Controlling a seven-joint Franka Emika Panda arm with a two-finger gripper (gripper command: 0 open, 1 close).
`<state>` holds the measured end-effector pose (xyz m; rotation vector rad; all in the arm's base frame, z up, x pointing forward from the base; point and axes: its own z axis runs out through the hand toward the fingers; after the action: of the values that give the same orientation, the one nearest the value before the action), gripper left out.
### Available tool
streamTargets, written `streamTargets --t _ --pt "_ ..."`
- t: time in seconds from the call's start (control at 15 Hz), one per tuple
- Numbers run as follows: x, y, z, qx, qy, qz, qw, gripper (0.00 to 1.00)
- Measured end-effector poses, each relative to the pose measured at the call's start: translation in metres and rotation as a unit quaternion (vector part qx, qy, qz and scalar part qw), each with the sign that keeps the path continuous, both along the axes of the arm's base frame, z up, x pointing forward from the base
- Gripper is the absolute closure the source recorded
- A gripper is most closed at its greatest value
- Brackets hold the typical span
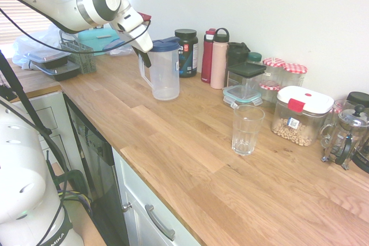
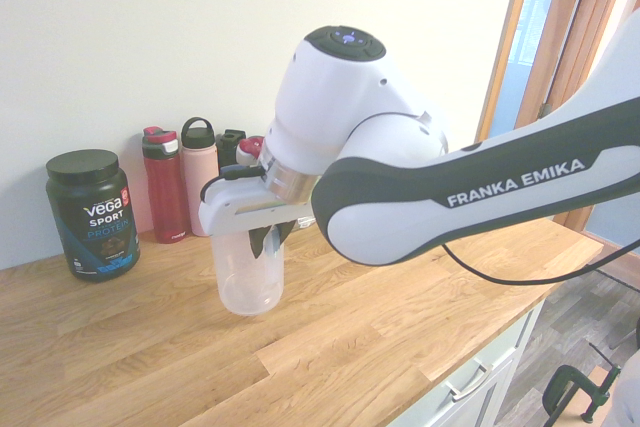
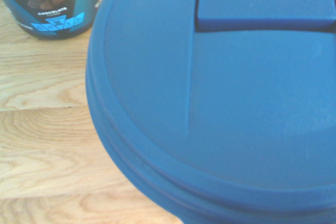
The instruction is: Pour me some water
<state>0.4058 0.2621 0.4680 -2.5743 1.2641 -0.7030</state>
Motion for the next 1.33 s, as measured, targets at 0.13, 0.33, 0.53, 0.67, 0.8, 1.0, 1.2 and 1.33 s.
streamTargets --t 0.13,0.33,0.53,0.67,0.8,1.0,1.2,1.33 --pt "0.009 0.001 -0.004 -0.004 0.000 -0.001 1.000 1.00" --pt "0.031 -0.005 -0.011 0.006 0.009 -0.001 1.000 0.00" --pt "0.052 -0.010 -0.020 0.020 0.015 0.003 1.000 0.00" --pt "0.056 -0.009 -0.019 0.022 0.016 0.007 1.000 0.00" --pt "0.055 -0.007 -0.019 0.020 0.015 0.013 1.000 0.00" --pt "0.053 -0.005 -0.018 0.011 0.012 0.022 1.000 0.00" --pt "0.046 0.000 -0.018 -0.008 0.022 0.037 0.999 0.00" --pt "0.033 0.007 -0.015 -0.028 0.049 0.064 0.996 0.00"
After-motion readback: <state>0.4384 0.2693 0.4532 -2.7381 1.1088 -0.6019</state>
